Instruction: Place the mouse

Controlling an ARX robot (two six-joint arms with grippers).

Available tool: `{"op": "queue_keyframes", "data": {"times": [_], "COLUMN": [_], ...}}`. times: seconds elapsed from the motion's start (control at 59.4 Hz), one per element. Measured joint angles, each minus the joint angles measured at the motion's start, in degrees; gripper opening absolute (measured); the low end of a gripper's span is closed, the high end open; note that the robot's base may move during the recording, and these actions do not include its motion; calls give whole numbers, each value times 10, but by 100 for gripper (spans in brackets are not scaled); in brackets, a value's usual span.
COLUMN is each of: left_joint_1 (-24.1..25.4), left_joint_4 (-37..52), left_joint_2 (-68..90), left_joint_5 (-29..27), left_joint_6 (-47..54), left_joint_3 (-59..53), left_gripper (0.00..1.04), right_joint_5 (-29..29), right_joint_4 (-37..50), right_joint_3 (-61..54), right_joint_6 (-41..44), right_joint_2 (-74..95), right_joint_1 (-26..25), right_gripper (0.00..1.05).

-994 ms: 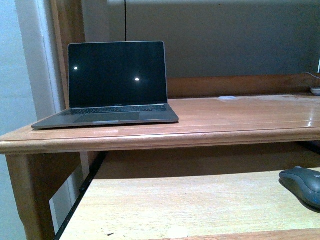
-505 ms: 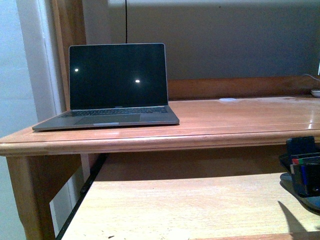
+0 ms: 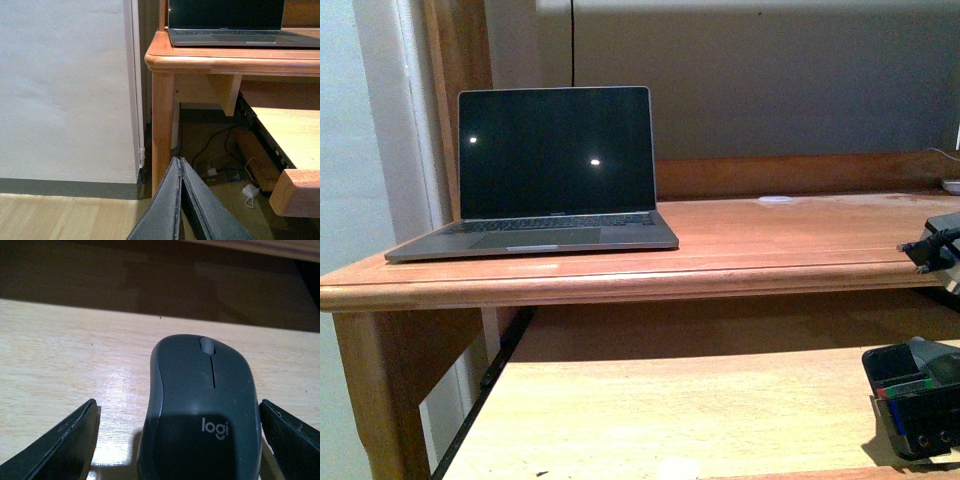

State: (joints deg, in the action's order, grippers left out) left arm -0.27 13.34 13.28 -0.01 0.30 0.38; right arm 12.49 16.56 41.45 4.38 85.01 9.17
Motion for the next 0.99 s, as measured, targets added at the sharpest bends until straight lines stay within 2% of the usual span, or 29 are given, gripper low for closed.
{"op": "queue_keyframes", "data": {"times": [0.185,0.286,0.387,0.488,0.674,0.792,0.994], "left_joint_1": [0,0,0,0,0,0,0], "left_joint_4": [-22,-42,-124,-131,-132,-133,-133], "left_joint_2": [-22,-41,-108,-127,-129,-129,-129], "left_joint_5": [0,0,0,0,0,0,0], "left_joint_6": [0,0,0,0,0,0,0], "left_joint_3": [0,0,0,0,0,0,0], "left_gripper": [3,3,3,3,3,3,3], "right_joint_5": [1,-3,-10,-21,-43,-39,21], "right_joint_4": [-33,-36,-37,-50,-106,-135,-160], "right_joint_3": [40,54,56,55,57,113,280], "right_joint_6": [-23,-38,-50,-67,-83,-94,-104], "right_joint_2": [30,44,46,33,-51,-82,7], "right_joint_1": [-11,-15,-19,-26,-30,-12,54], "right_gripper": [97,83,68,58,56,56,56]}}
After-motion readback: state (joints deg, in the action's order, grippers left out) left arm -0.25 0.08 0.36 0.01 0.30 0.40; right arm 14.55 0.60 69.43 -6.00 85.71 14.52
